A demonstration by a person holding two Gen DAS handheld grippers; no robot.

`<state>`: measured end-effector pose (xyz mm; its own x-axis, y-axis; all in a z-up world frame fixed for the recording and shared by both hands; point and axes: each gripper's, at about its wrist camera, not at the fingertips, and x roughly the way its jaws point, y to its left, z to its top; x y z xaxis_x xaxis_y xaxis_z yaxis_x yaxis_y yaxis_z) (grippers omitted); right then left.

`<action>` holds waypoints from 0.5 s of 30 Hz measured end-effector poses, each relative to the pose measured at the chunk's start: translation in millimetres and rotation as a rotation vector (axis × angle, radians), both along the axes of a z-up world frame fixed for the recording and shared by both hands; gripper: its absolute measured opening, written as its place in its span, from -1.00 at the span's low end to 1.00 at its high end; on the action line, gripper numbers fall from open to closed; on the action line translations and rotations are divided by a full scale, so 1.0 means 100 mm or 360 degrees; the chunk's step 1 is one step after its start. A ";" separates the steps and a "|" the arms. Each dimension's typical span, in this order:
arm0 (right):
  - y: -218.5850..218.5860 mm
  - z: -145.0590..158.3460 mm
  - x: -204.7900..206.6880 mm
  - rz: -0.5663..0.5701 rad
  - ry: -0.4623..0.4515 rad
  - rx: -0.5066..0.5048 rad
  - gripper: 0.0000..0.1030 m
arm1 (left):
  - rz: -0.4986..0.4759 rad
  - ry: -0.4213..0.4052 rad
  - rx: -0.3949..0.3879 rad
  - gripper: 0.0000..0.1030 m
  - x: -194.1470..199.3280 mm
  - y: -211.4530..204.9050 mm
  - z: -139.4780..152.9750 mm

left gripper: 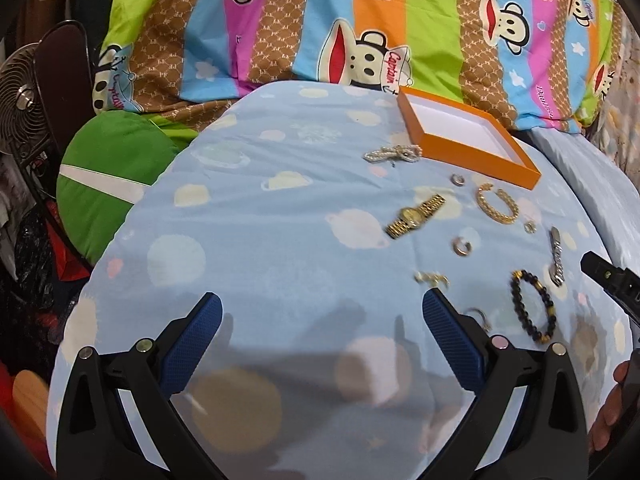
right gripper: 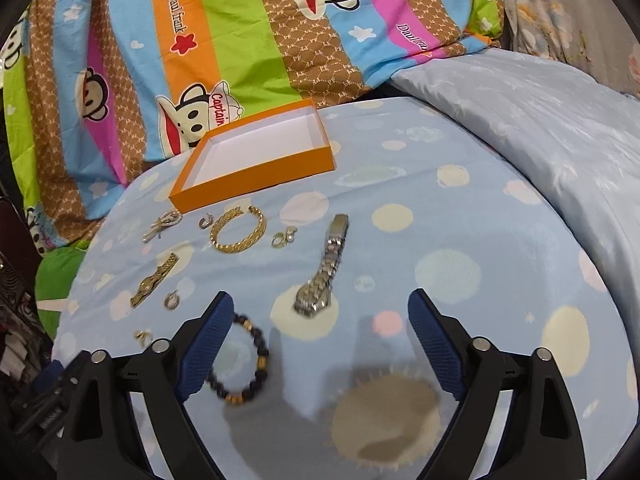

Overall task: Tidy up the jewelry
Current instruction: 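Move the left tool to the pearl bracelet and close on it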

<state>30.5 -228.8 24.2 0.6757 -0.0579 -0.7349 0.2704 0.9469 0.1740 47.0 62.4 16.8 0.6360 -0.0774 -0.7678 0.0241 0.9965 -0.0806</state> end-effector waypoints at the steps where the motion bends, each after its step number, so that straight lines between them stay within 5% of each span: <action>1: 0.00 -0.01 0.05 0.0007 0.0007 -0.0004 0.61 | -0.0006 0.0013 -0.0013 0.90 0.07 0.03 0.00; 8: -0.09 -0.07 0.26 -0.0017 0.0019 0.0007 0.61 | -0.0018 -0.0046 0.0079 0.90 0.63 0.04 0.11; 15: -0.09 -0.12 0.32 0.0001 0.0024 -0.0009 0.61 | -0.0238 -0.0076 0.0185 0.88 1.28 -0.40 0.02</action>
